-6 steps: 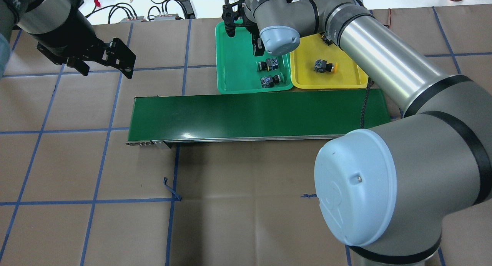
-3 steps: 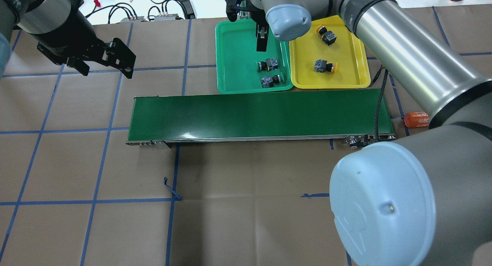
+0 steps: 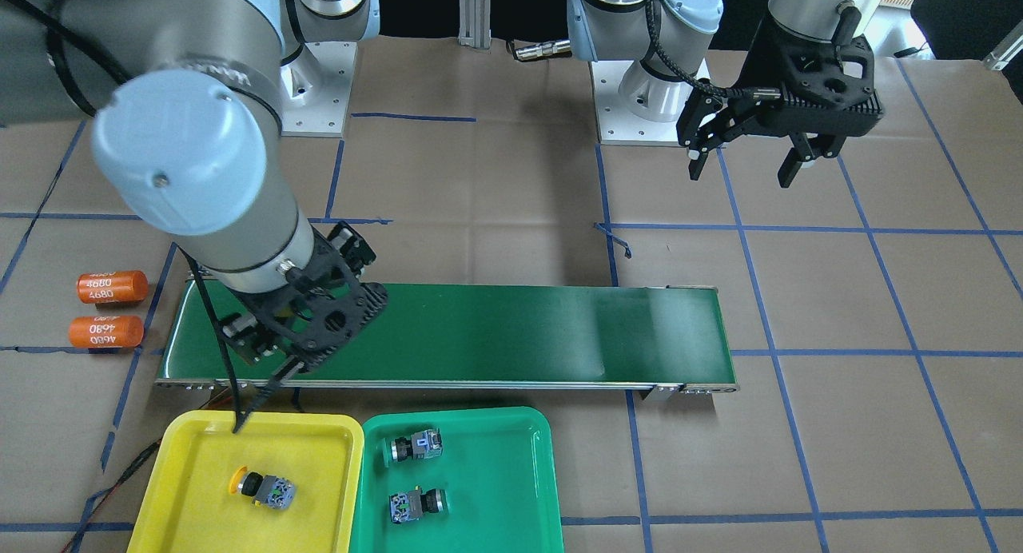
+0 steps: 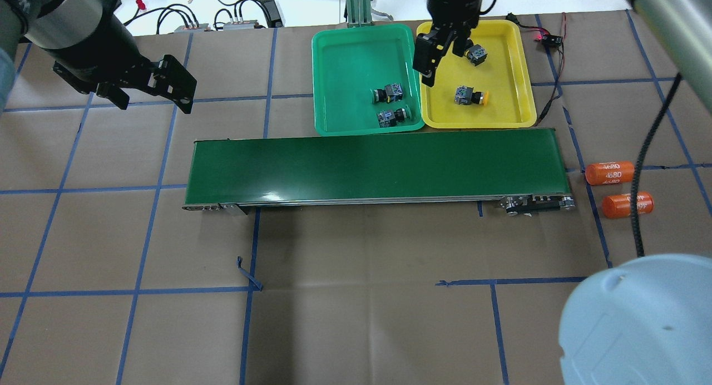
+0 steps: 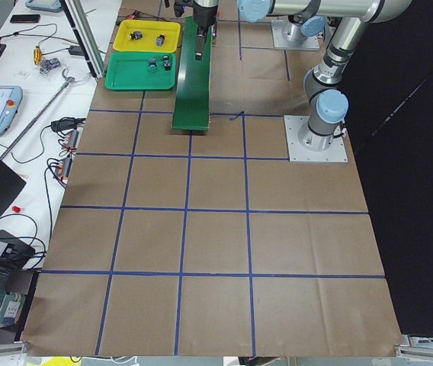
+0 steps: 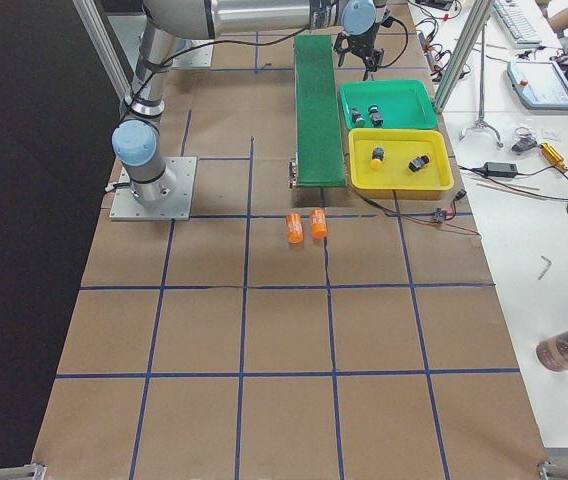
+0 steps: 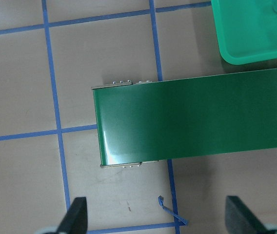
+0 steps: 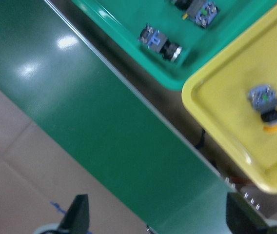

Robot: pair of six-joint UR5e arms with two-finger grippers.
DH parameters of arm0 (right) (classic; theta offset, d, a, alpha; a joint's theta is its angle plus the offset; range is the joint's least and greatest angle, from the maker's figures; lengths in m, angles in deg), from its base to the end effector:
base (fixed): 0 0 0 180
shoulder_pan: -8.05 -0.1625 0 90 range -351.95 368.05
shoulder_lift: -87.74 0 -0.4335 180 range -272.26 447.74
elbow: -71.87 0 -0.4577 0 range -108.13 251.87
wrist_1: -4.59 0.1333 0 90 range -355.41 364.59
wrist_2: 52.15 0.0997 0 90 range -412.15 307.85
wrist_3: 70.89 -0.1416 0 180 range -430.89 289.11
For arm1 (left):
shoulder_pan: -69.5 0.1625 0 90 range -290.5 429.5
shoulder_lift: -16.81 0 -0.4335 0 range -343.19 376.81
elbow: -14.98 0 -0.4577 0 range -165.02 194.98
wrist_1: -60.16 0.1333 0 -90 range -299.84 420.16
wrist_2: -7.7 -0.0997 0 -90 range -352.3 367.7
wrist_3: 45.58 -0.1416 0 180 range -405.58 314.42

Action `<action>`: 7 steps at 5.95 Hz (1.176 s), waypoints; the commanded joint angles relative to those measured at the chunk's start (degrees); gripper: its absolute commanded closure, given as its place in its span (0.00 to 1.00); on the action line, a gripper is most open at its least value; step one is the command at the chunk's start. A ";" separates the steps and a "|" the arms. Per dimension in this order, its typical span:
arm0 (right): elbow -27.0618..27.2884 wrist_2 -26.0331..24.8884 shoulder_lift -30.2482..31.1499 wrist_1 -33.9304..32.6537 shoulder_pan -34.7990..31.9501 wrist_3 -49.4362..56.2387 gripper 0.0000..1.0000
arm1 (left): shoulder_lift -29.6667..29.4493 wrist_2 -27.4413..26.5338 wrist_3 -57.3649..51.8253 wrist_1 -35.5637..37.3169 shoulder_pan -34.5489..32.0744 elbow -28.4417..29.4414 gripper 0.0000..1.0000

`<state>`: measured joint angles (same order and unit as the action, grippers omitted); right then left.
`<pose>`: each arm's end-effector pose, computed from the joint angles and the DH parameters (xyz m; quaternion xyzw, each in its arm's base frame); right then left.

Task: Sort buttons by color to trays

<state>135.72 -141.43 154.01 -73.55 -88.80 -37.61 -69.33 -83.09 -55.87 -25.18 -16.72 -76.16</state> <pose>0.2184 -0.6857 0.4227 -0.3414 0.9363 0.0787 0.0249 -0.0951 -0.5525 0.4891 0.0562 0.9963 -0.0630 0.0147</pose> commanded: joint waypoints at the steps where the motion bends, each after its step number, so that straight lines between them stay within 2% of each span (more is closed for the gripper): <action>1: 0.13 -0.54 7.43 12.18 2.80 -15.99 0.01 | -0.08 0.00 0.00 0.00 0.00 0.00 0.01; 2: 0.22 -0.63 10.59 14.31 3.59 -24.58 0.00 | -0.69 0.09 -0.09 0.09 0.00 0.26 0.01; 3: 2.13 -0.63 14.02 14.51 3.86 -31.19 0.05 | -1.31 0.09 -0.09 0.09 0.00 0.52 0.01; 4: 5.81 -0.55 16.93 13.73 4.39 -31.34 0.13 | -1.31 0.09 -0.09 0.78 0.00 0.44 0.01; 5: 11.06 -0.46 19.57 13.11 4.65 -31.26 0.09 | -1.05 0.09 -0.09 0.79 0.00 0.44 0.01; 6: 13.55 -0.63 20.20 9.19 4.74 -31.17 0.00 | -0.61 0.09 -0.18 0.79 0.00 0.18 0.01; 7: 13.75 -0.46 20.03 8.63 5.35 -30.91 0.00 | -0.70 0.26 -0.09 0.79 0.08 0.26 0.01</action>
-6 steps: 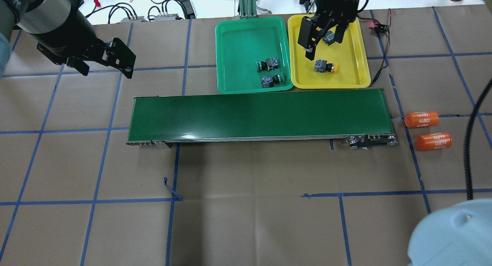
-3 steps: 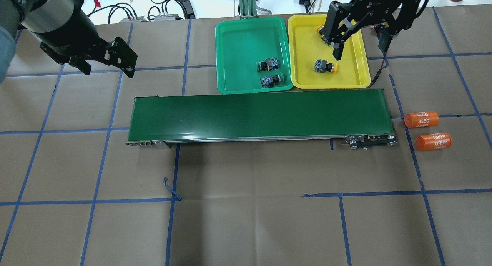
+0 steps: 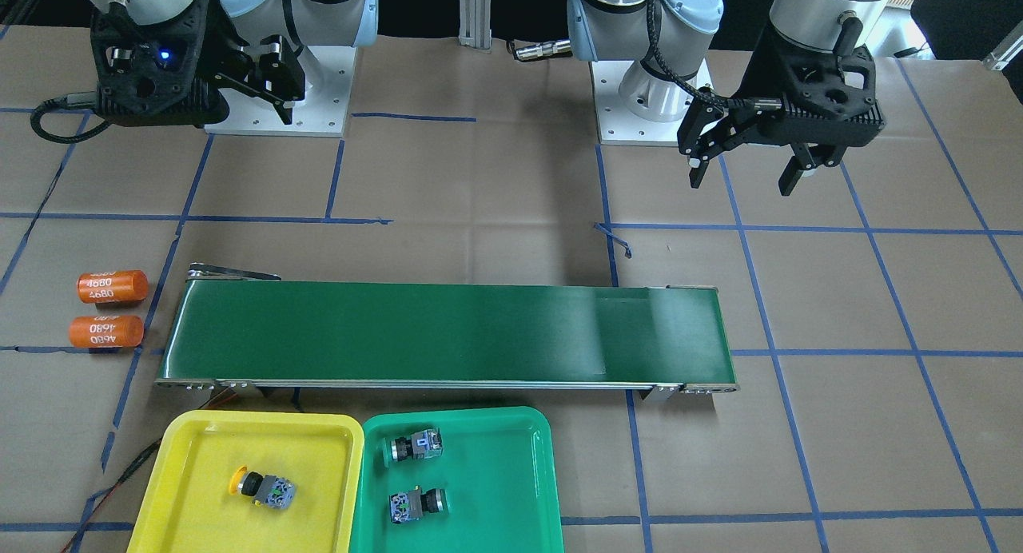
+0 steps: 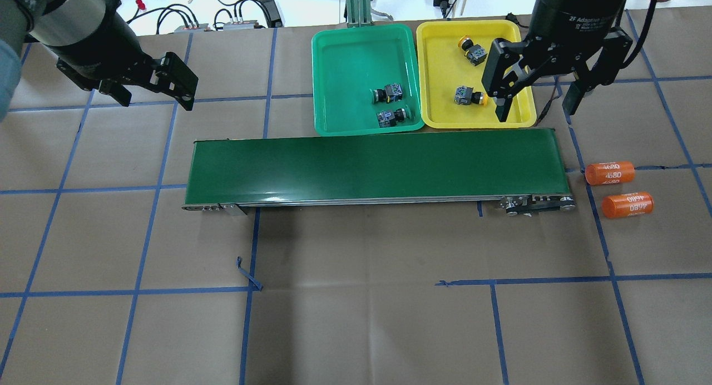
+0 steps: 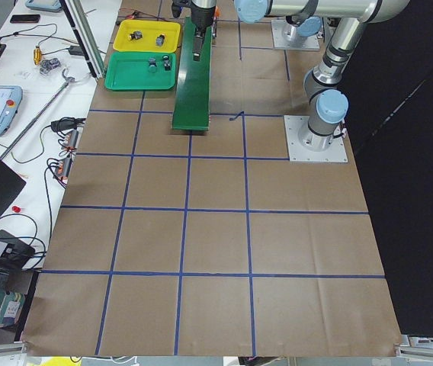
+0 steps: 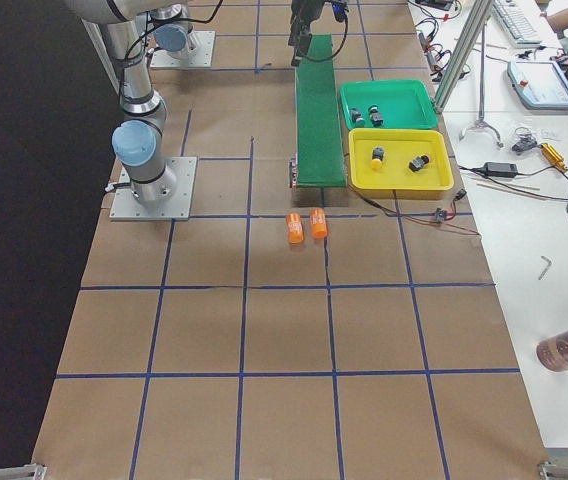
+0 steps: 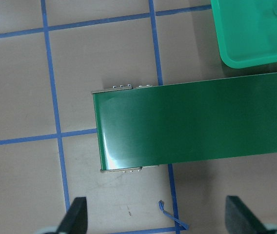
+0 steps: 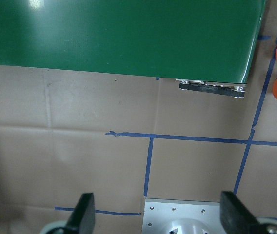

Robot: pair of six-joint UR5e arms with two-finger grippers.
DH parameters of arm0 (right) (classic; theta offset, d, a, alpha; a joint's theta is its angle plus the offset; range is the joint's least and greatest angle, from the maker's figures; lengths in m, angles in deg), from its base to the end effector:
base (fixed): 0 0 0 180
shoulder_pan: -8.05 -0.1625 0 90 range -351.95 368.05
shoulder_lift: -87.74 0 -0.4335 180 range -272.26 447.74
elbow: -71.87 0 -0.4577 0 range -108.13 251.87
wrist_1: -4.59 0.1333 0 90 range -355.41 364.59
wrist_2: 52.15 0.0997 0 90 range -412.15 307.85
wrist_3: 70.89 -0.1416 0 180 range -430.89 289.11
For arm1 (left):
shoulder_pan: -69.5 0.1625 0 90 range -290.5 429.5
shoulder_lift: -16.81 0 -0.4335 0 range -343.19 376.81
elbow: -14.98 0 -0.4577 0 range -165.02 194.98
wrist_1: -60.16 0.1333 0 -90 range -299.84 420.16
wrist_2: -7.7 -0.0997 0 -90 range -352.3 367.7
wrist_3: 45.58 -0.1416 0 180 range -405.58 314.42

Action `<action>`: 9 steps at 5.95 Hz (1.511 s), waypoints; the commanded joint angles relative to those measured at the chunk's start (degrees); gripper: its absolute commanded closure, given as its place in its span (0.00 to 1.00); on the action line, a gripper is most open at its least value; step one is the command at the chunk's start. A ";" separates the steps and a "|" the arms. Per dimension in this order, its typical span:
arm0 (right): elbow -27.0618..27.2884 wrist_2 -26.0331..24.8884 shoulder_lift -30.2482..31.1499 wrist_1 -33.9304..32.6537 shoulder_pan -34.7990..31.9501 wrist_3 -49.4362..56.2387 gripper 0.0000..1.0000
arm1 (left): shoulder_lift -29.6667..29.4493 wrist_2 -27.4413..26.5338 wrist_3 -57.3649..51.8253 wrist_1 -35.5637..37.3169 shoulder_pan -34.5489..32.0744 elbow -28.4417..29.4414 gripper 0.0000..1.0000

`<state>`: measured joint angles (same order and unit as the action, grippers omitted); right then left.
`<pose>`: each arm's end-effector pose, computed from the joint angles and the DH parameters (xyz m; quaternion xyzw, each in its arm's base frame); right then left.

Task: Sort buttons by color to trays

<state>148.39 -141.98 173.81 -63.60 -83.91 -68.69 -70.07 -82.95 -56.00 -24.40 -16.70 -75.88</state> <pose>0.1524 -0.5435 0.5114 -0.0359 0.9936 0.1068 0.0017 -0.0949 -0.5590 0.4865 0.0572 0.9961 -0.0659 0.0139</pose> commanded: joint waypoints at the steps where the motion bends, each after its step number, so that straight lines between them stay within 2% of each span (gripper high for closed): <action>1: 1.52 0.70 -0.02 -3.16 2.91 0.78 0.00 | -0.13 -0.05 0.04 0.10 0.07 -0.02 0.01; 3: 2.84 0.36 0.76 -6.86 3.46 0.62 0.00 | -0.65 -0.06 0.13 1.68 0.07 -0.10 0.01; 5: 4.85 0.70 1.20 -6.87 2.59 -2.19 0.00 | -0.48 0.03 0.13 1.68 0.07 -0.10 0.01; 9: 4.51 0.36 1.38 -7.22 0.65 -1.58 0.00 | -0.83 0.21 0.22 2.91 0.07 -0.10 0.01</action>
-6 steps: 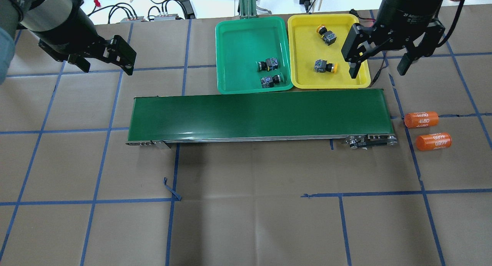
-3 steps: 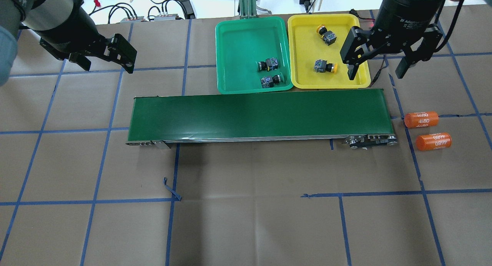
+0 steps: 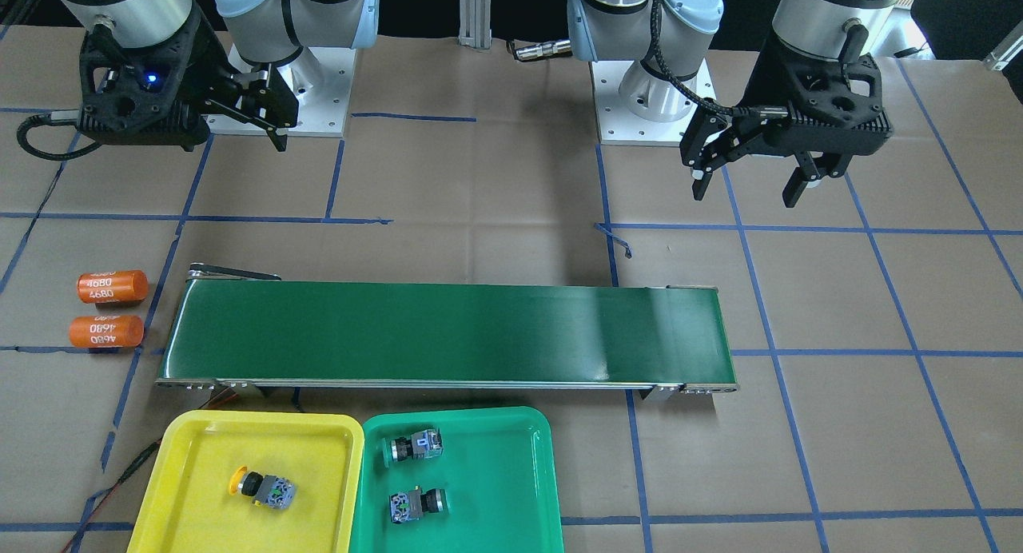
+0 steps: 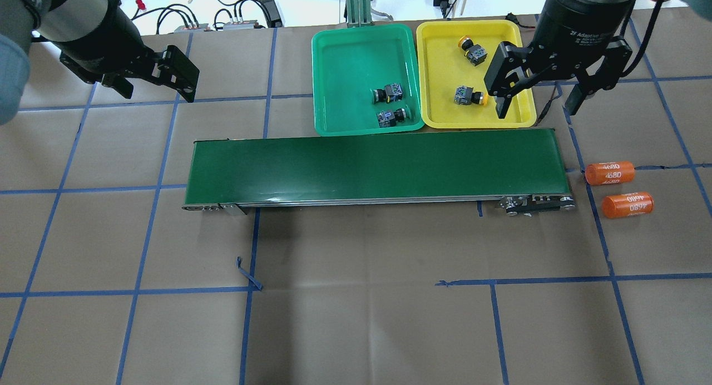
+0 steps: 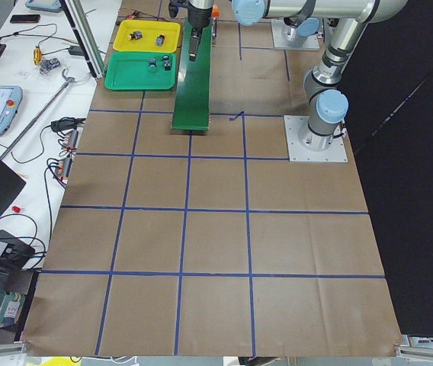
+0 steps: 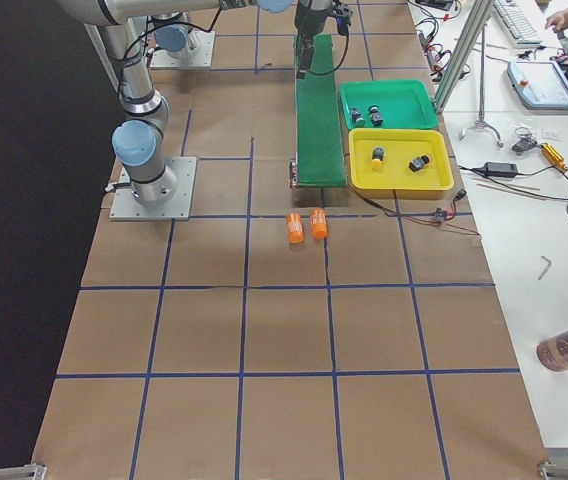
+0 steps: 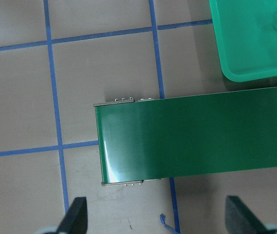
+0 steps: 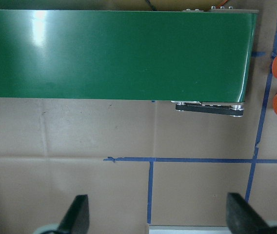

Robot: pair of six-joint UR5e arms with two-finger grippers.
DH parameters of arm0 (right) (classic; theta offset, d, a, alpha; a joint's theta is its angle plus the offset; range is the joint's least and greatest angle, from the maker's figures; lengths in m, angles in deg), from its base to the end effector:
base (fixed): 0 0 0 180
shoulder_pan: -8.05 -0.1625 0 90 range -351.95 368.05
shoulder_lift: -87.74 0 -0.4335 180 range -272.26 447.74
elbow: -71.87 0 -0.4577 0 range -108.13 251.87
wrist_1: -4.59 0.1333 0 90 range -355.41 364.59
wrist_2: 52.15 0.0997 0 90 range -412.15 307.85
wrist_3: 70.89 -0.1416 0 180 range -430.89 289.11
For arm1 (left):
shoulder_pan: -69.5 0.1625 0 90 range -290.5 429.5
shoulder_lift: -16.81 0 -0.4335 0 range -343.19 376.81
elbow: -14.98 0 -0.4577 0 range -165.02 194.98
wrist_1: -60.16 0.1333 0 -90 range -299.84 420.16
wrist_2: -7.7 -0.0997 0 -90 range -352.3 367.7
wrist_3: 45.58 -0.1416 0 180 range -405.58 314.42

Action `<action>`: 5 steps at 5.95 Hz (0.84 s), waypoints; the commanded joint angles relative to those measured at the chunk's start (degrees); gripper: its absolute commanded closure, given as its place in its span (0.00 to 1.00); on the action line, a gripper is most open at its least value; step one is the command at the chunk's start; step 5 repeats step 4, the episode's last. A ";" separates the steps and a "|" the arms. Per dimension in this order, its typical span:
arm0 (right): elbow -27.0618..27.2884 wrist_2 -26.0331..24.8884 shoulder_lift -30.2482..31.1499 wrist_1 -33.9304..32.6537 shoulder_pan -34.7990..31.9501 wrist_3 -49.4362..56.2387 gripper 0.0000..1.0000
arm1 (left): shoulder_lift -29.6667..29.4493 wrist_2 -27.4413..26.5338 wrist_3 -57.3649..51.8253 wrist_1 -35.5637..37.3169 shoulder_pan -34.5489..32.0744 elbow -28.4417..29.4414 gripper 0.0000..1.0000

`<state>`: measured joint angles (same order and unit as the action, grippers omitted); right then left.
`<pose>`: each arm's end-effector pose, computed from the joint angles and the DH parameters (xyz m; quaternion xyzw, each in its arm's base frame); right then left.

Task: Sort buttons by color to trays

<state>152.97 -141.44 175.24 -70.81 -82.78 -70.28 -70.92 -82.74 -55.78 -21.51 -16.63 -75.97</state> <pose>0.1430 -0.5502 0.4922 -0.0121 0.9973 0.0715 0.0060 -0.0940 -0.5701 0.4833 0.0547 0.9949 -0.0830 0.0141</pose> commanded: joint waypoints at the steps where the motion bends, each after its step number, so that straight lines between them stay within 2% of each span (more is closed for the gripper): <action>1: -0.06 -0.18 -0.05 -0.01 -0.48 0.01 0.00 | 0.02 0.00 -0.09 0.02 0.00 -0.01 0.01; 5: 0.02 -0.18 -0.14 -0.01 -0.48 0.01 0.00 | 0.37 -0.26 -0.17 0.02 0.09 -0.10 0.01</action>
